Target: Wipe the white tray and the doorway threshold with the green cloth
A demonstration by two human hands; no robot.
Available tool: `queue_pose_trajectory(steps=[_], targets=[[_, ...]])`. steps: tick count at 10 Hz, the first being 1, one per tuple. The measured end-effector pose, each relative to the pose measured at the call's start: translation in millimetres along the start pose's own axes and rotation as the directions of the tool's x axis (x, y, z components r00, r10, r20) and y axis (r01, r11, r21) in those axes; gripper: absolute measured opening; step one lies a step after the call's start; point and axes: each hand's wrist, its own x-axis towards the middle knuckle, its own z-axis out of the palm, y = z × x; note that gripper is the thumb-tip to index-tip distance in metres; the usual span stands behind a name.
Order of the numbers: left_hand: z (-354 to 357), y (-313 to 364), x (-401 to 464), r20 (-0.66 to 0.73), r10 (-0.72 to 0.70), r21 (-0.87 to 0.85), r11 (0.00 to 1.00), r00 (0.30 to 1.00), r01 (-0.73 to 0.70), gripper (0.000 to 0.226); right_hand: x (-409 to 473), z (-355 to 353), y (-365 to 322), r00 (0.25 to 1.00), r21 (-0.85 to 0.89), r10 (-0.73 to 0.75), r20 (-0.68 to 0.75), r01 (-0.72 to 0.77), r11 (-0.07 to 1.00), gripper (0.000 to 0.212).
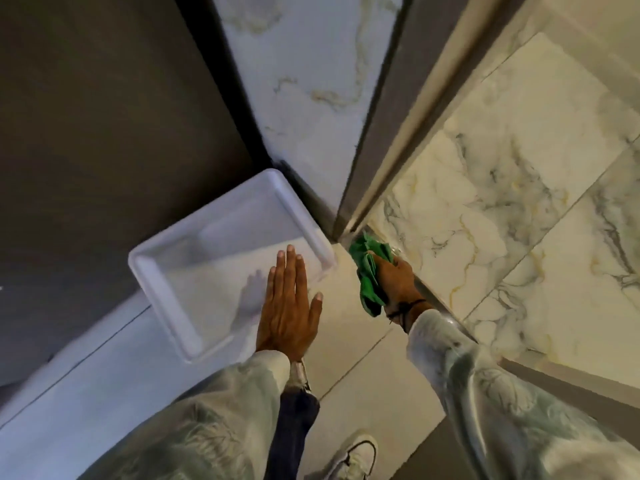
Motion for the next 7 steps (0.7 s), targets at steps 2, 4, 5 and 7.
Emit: queue_pose_trajectory(steps=[2, 4, 5, 7], targets=[[-14, -101, 11, 0.01, -0.166, -0.221, 0.961, 0.986, 0.164, 0.077, 10, 132, -11, 0.942, -0.477, -0.284, 0.18, 0.336, 0.812, 0.025], [23, -166, 13, 0.014, -0.272, -0.281, 0.922, 0.962, 0.265, 0.077, 57, 209, 40, 0.73, -0.705, -0.387, 0.564, 0.669, 0.236, 0.045], [25, -178, 3, 0.038, -0.296, -0.275, 0.915, 0.955, 0.294, 0.078, 60, 212, 49, 0.762, -0.772, -0.209, 0.613, 0.633, 0.046, 0.056], [-64, -174, -19, -0.074, -0.239, -0.279, 0.937, 0.968, 0.21, 0.077, -15, 195, -47, 0.701, -0.611, -0.485, 0.523, 0.705, 0.36, 0.018]])
